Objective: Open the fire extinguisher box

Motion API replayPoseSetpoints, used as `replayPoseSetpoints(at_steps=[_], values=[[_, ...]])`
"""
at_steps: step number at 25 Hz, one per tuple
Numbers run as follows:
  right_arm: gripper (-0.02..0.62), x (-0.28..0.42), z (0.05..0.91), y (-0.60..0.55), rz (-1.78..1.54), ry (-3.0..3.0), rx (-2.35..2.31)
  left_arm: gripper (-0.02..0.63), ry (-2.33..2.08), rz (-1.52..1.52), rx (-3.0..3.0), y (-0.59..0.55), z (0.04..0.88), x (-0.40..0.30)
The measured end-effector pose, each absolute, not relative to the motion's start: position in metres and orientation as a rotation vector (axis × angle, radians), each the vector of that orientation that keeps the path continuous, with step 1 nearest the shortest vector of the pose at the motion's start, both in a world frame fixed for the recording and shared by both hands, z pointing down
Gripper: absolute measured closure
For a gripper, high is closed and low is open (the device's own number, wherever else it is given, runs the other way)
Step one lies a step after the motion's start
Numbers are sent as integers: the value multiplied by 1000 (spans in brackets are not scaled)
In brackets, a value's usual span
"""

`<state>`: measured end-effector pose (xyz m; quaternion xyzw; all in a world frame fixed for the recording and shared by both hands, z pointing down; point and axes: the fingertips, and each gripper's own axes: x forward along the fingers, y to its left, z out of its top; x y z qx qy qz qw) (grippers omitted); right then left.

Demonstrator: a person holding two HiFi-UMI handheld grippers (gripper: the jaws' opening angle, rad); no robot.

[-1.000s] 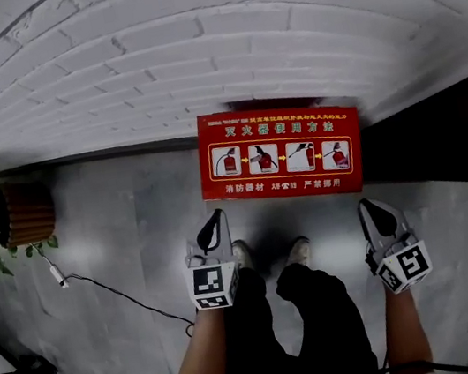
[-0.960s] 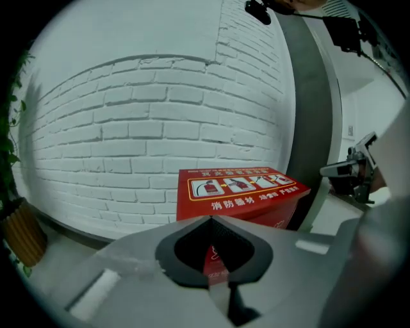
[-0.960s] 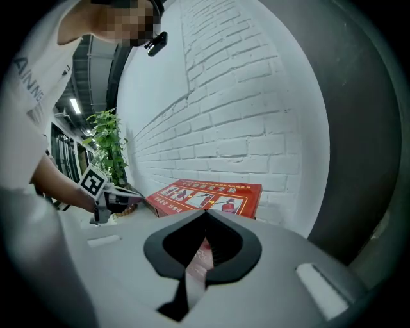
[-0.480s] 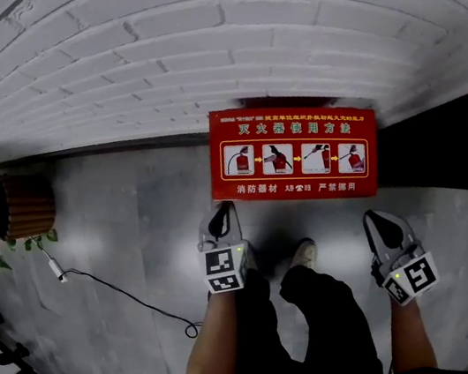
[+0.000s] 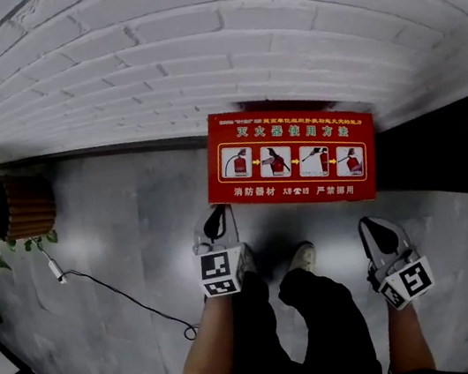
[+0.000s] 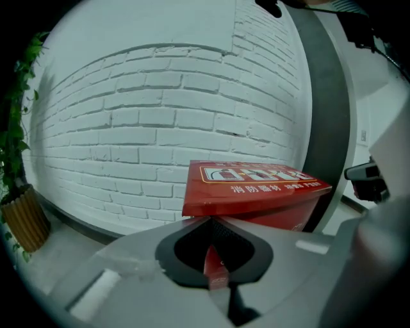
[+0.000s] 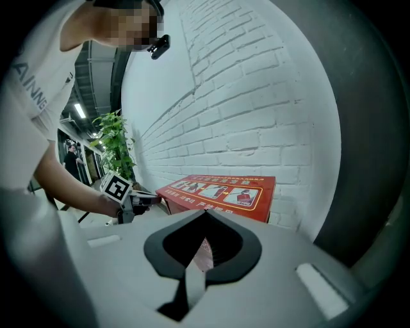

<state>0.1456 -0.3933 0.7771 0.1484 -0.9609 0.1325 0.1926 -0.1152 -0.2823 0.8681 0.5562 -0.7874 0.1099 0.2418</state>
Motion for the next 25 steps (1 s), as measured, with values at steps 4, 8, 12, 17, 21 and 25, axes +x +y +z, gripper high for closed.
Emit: replayPoseSetpoints(at_steps=[4, 8, 12, 17, 21, 25], values=[[588, 149, 777, -392, 375, -2694, 436, 601, -2202, 317, 1580, -284, 831, -118], [588, 143, 765, -397, 367, -2700, 452, 601, -2238, 325, 1617, -295, 791, -127], [588, 134, 753, -400, 363, -2712, 462, 601, -2263, 330, 1644, -308, 762, -137], [588, 126, 740, -405, 360, -2729, 473, 601, -2285, 321, 1670, -332, 729, -153], [588, 123, 736, -407, 363, -2735, 473, 601, -2283, 309, 1692, -355, 713, -169], [588, 123, 733, -406, 372, -2734, 468, 601, -2307, 297, 1685, -374, 694, -181]])
